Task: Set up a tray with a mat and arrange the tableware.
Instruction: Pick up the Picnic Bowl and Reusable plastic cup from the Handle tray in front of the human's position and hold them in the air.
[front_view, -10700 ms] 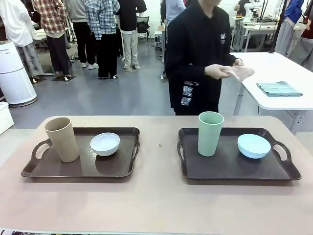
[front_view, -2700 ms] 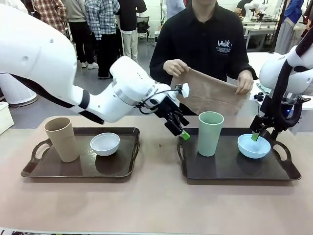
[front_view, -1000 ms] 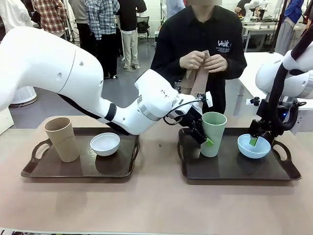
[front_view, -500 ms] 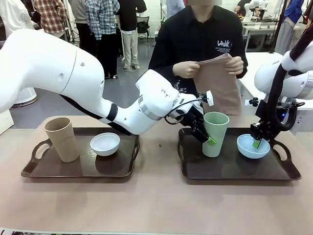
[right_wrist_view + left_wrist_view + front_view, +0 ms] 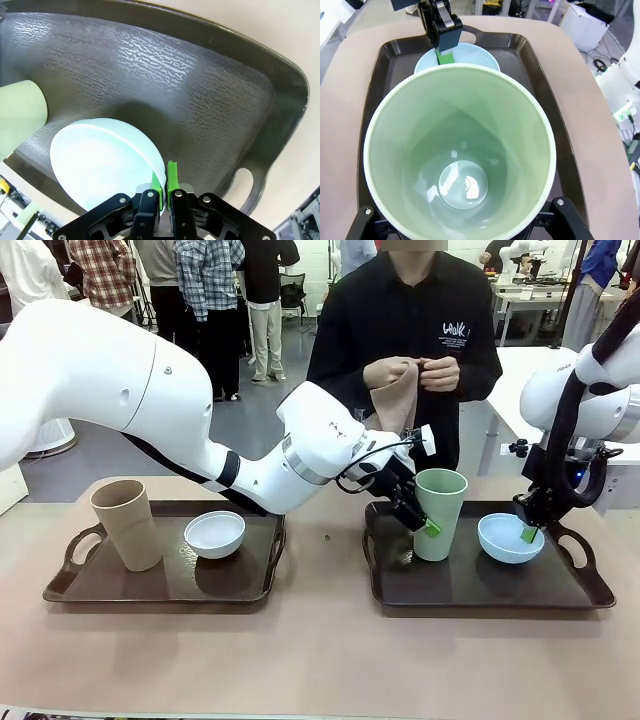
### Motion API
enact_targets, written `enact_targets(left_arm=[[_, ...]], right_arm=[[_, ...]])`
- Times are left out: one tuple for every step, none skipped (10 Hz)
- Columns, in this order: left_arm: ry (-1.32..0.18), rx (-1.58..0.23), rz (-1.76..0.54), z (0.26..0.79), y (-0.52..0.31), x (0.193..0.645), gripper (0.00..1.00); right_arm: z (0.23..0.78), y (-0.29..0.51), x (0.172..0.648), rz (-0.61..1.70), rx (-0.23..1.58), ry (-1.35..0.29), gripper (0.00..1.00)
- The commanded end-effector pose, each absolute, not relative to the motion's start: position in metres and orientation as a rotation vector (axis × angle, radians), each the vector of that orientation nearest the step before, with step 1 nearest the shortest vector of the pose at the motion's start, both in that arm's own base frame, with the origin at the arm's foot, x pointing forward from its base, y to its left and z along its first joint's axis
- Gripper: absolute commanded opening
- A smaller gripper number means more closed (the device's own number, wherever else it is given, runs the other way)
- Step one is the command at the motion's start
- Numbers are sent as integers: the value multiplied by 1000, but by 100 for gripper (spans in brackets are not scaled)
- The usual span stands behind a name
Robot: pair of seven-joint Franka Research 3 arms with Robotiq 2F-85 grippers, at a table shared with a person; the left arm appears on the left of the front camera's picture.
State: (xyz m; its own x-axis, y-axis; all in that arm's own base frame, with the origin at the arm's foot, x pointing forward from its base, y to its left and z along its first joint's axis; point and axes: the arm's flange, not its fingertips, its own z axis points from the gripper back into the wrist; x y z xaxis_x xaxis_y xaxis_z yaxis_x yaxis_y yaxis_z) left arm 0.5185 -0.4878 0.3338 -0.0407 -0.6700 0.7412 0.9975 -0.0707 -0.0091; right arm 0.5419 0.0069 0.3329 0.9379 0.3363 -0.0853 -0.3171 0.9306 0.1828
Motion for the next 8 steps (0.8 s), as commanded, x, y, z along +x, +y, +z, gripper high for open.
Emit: enact_targets(left_arm=[[-559,-674,-1518,343,-477,510,0],[-540,-697,-1505,349,-472,503,0],[-533,-694,-1487,380,-465,481,0],[-569,-696,-1487,418,-459,459,0],[-611,-672,-1499,450,-456,440,0],[-641,-646,-1499,477,-454,425,0],[-693,-587,-1510,508,-455,411,0],[-732,-549,-1490,530,-458,399,0]], right_arm=[[329,6,544,355,120,138,0],[342,4,542,370,129,139,0],[369,0,531,385,105,97,0],[395,-5,518,402,99,64,0],[423,-11,507,404,91,38,0],[450,-13,493,415,76,22,0],[480,-11,479,430,53,2,0],[500,-9,468,443,48,-2,0]])
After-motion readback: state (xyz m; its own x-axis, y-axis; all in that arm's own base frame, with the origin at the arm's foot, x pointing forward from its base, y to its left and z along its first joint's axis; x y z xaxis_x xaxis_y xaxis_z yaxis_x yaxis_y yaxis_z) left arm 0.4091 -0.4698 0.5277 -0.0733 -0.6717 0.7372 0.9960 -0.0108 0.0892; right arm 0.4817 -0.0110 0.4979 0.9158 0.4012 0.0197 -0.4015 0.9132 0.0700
